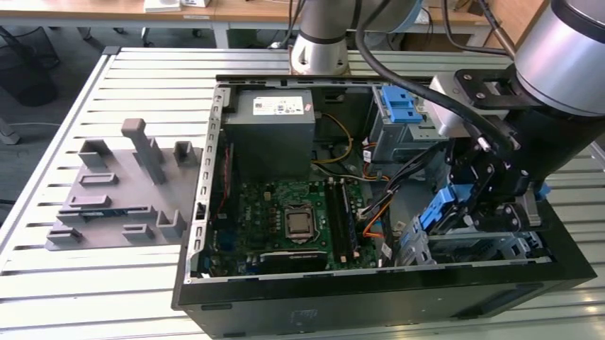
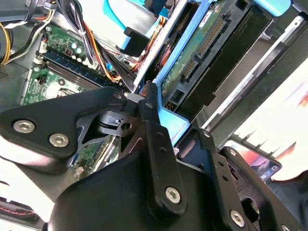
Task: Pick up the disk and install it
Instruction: 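Insert the disk into the insertion slot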
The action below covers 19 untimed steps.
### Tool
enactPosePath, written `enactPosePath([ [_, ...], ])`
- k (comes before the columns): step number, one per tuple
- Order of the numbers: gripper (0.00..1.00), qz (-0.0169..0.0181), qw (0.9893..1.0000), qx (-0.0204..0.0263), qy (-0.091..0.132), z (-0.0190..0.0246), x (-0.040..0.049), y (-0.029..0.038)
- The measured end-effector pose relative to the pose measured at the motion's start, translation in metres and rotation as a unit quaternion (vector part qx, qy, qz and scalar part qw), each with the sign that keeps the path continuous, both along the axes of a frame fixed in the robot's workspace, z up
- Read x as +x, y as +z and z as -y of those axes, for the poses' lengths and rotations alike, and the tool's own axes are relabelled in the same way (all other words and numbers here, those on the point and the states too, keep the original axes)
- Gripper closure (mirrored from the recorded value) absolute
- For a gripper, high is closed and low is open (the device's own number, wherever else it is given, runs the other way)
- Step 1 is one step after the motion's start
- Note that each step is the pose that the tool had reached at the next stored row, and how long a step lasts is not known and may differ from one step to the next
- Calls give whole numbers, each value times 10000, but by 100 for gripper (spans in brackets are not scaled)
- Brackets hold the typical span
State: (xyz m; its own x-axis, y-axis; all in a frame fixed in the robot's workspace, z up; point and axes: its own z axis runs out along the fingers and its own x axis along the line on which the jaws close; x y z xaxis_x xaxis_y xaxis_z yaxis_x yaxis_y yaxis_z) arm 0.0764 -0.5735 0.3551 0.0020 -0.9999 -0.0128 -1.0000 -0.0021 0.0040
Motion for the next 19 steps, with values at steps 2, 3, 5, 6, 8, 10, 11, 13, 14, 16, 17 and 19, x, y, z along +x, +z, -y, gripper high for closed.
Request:
enactPosePath([
  [2, 64, 0, 10000, 0, 0, 0, 0, -12],
  [3, 64, 0, 10000, -1, 0, 0, 0, -18],
  [5, 64, 0, 10000, -1, 0, 0, 0, -29],
  [6, 64, 0, 10000, -1, 0, 0, 0, -35],
  [8, 64, 0, 10000, 0, 0, 0, 0, -46],
  [10, 64, 0, 10000, -1, 0, 0, 0, -57],
  [11, 64, 0, 10000, -1, 0, 0, 0, -64],
  [13, 64, 0, 10000, -1, 0, 0, 0, -75],
  [14, 64, 0, 10000, -1, 0, 0, 0, -81],
  [16, 64, 0, 10000, 0, 0, 0, 0, -91],
  [17, 64, 0, 10000, -1, 0, 0, 0, -93],
  [19, 64, 0, 10000, -1, 0, 0, 0, -93],
])
